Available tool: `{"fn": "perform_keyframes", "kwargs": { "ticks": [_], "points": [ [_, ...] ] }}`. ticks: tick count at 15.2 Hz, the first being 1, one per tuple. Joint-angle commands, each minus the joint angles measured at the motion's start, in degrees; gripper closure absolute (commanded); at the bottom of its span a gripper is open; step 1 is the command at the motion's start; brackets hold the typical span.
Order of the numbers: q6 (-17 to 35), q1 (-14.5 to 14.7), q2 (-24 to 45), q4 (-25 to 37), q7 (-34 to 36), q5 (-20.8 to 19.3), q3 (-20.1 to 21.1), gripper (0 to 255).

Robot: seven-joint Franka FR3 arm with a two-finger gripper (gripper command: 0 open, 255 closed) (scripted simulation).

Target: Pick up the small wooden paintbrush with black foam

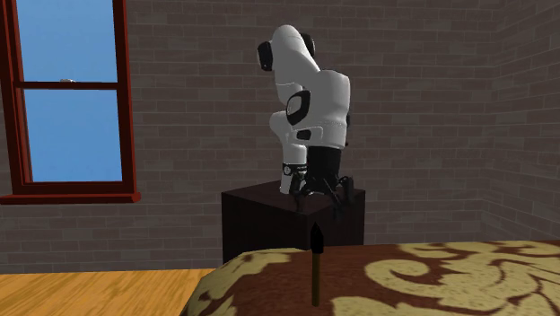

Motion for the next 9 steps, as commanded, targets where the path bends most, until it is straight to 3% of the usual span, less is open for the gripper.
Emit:
{"fn": "perform_keyframes", "kwargs": {
  "ticks": [1, 7, 8, 9],
  "points": [
    [0.87, 1.15, 1.92, 0.83, 1.51, -1.7, -1.15, 0],
    [2.88, 2.64, 4.75, 1.44, 3.71, -4.36, -3.16, 0],
    [2.8, 2.63, 4.69, 1.45, 3.67, -4.29, -3.1, 255],
    [2.81, 2.64, 4.73, 1.48, 3.66, -4.31, -3.12, 255]
  ]
}}
